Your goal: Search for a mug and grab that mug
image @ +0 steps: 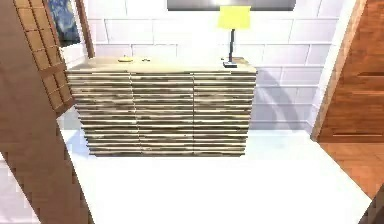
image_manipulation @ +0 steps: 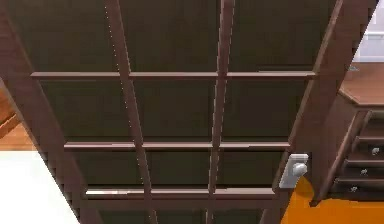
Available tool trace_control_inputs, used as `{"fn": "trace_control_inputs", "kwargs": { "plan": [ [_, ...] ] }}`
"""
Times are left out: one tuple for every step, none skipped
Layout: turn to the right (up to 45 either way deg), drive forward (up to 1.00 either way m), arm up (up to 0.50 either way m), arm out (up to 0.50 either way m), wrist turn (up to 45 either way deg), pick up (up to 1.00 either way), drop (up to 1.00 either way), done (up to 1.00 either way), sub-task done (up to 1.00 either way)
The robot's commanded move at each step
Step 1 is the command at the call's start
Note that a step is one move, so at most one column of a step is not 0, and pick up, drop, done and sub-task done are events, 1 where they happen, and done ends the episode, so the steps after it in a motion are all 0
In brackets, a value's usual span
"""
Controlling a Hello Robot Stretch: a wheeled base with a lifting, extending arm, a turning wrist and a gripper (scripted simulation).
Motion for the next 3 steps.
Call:
{"fn": "trace_control_inputs", "kwargs": {
  "plan": [
    [0.0, 0.7, 0.0, 0.0, 0.0, 0.0, 0.0, 0.0, 0.0],
    [-45.0, 0.0, 0.0, 0.0, 0.0, 0.0, 0.0, 0.0, 0.0],
    [0.0, 0.25, 0.0, 0.0, 0.0, 0.0, 0.0, 0.0, 0.0]
  ]
}}
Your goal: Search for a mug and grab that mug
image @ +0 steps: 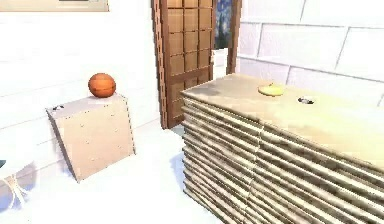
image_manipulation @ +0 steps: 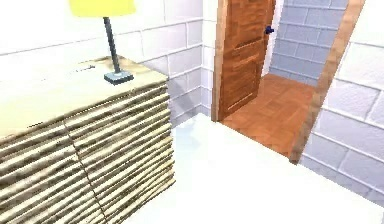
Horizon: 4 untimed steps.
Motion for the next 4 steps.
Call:
{"fn": "trace_control_inputs", "kwargs": {
  "plan": [
    [-21.0, 0.0, 0.0, 0.0, 0.0, 0.0, 0.0, 0.0, 0.0],
    [0.0, 1.0, 0.0, 0.0, 0.0, 0.0, 0.0, 0.0, 0.0],
    [-12.0, 0.0, 0.0, 0.0, 0.0, 0.0, 0.0, 0.0, 0.0],
    [0.0, 0.25, 0.0, 0.0, 0.0, 0.0, 0.0, 0.0, 0.0]
  ]
}}
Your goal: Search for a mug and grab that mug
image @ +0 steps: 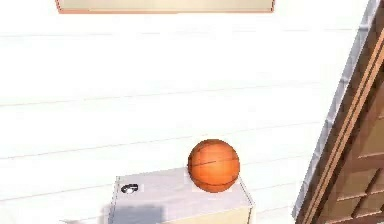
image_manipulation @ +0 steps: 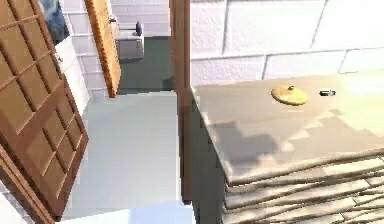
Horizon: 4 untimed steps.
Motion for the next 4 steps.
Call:
{"fn": "trace_control_inputs", "kwargs": {
  "plan": [
    [30.0, 0.0, 0.0, 0.0, 0.0, 0.0, 0.0, 0.0, 0.0],
    [0.0, 0.2, 0.0, 0.0, 0.0, 0.0, 0.0, 0.0, 0.0],
    [45.0, 0.0, 0.0, 0.0, 0.0, 0.0, 0.0, 0.0, 0.0],
    [0.0, 0.6, 0.0, 0.0, 0.0, 0.0, 0.0, 0.0, 0.0]
  ]
}}
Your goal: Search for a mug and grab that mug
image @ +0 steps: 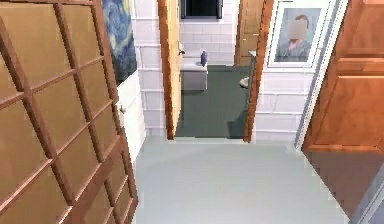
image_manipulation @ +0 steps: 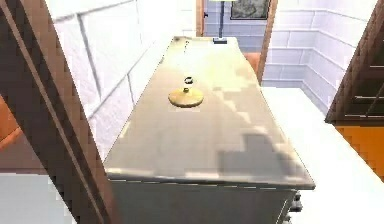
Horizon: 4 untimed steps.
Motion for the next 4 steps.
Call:
{"fn": "trace_control_inputs", "kwargs": {
  "plan": [
    [3.0, 0.0, 0.0, 0.0, 0.0, 0.0, 0.0, 0.0, 0.0],
    [0.0, 0.45, 0.0, 0.0, 0.0, 0.0, 0.0, 0.0, 0.0],
    [9.0, 0.0, 0.0, 0.0, 0.0, 0.0, 0.0, 0.0, 0.0],
    [0.0, 1.0, 0.0, 0.0, 0.0, 0.0, 0.0, 0.0, 0.0]
  ]
}}
